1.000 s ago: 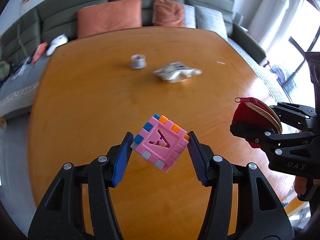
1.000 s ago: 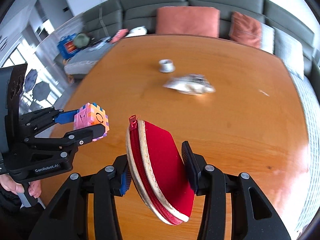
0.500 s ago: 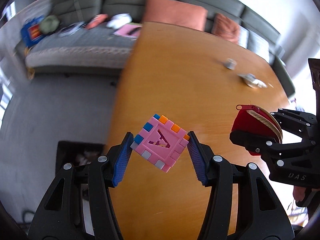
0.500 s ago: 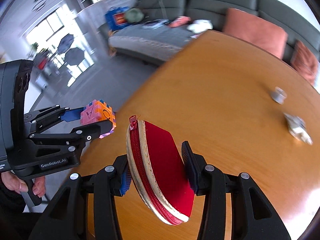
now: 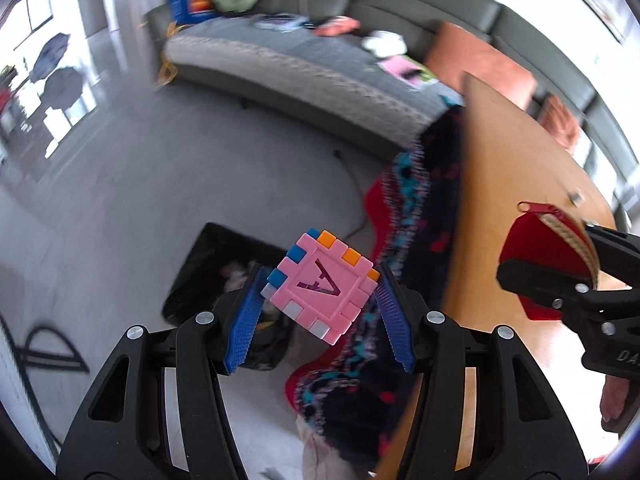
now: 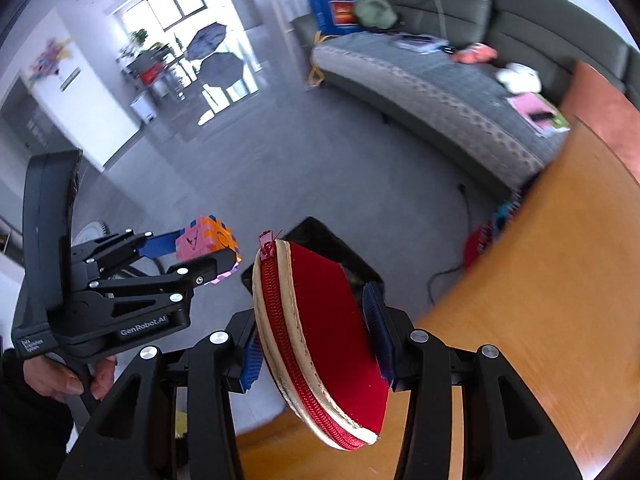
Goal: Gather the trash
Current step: 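Carry the pink cube and red pouch over the black bin and release both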
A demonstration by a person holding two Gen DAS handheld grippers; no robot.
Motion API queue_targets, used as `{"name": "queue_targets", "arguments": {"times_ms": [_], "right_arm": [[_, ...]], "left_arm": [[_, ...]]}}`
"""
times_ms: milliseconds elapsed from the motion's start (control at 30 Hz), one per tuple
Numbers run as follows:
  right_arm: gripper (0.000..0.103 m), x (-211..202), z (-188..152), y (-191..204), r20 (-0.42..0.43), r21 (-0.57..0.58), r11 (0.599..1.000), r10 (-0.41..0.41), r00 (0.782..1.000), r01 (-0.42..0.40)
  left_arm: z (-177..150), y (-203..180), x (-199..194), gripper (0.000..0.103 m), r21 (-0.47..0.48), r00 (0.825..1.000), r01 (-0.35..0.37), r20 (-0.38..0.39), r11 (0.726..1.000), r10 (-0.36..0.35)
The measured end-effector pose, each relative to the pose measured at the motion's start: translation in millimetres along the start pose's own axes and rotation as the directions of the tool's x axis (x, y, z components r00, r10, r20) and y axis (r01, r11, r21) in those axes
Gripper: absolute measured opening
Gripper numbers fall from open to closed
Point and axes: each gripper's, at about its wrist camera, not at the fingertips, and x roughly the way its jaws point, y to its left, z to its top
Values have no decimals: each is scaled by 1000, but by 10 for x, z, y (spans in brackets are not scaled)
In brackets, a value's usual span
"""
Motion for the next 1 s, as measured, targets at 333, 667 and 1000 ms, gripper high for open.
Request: {"name": "queue_targets", "arguments": {"times_ms": [333, 667, 1000], "right_arm": [[76, 461, 667, 562, -16, -50, 999, 6, 1000, -7], [76, 423, 731, 511, -5, -24, 1000, -2, 1000, 2], [76, 124, 550, 175, 37, 48, 998, -33, 999, 31]], "left_arm": [[264, 927, -22, 97, -229, 985, -173, -20, 958, 173], [429, 1189, -120, 97, -281, 976, -208, 10, 937, 219], [441, 739, -110, 97, -183, 984, -167, 25, 969, 174]]}}
